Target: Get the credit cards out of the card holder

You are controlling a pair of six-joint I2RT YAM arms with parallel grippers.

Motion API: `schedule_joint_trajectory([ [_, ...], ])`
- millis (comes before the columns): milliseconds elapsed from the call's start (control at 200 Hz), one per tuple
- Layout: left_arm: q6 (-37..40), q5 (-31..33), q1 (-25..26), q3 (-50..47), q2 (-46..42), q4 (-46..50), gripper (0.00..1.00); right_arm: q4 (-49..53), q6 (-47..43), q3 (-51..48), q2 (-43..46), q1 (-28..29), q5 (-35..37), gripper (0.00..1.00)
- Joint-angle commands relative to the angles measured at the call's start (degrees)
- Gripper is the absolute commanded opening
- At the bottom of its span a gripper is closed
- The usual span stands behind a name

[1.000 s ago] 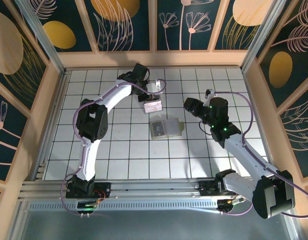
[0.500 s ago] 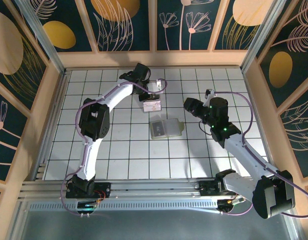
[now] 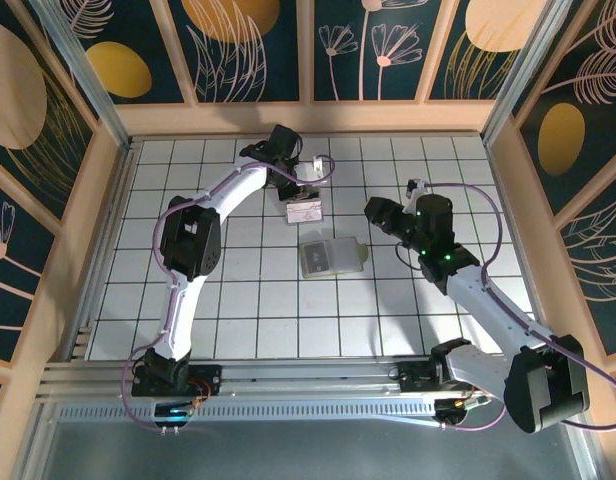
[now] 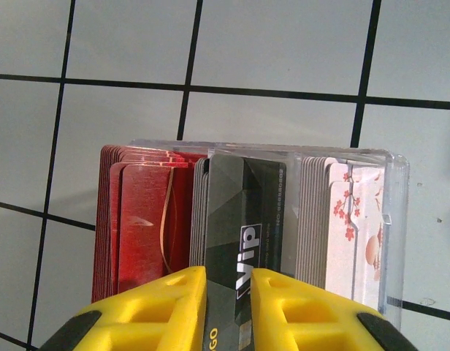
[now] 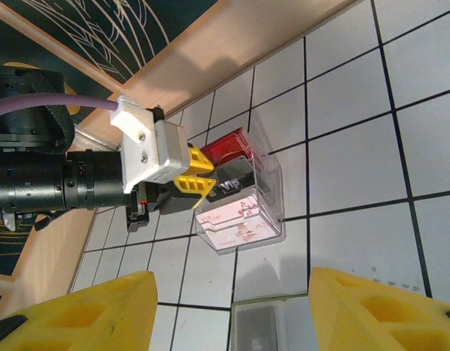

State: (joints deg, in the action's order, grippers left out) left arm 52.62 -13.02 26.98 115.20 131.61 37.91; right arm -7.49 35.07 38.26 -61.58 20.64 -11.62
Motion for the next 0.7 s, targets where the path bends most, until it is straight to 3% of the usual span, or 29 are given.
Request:
schedule_joint_trajectory([
  [0, -1.39, -1.64, -0.33, 0.96, -3.81, 1.91, 0.23, -1.19, 0.35, 2.34, -0.81, 0.93, 0.64, 0.57],
  [160, -3.87, -2.10, -0.35, -3.36, -9.43, -1.14, 0.26, 1.27, -1.07, 3.85, -2.17, 2.68, 3.46, 0.57],
  [320, -7.97, -1.26, -0.35, -14.33, -18.61, -9.62, 0.30, 5.45, -3.50, 6.72, -4.70, 6.34, 8.50, 0.56],
  [415, -12.32, 0.06, -0.35, -22.42, -25.34, -17.39, 0.39, 8.37, -5.25, 8.78, -6.80, 9.15, 11.98, 0.55],
  [696, -30.20, 3.65, -0.35, -44.84, -43.87, -40.45, 0.87, 16.83, -8.76, 15.17, -14.95, 16.74, 17.94, 0.53],
])
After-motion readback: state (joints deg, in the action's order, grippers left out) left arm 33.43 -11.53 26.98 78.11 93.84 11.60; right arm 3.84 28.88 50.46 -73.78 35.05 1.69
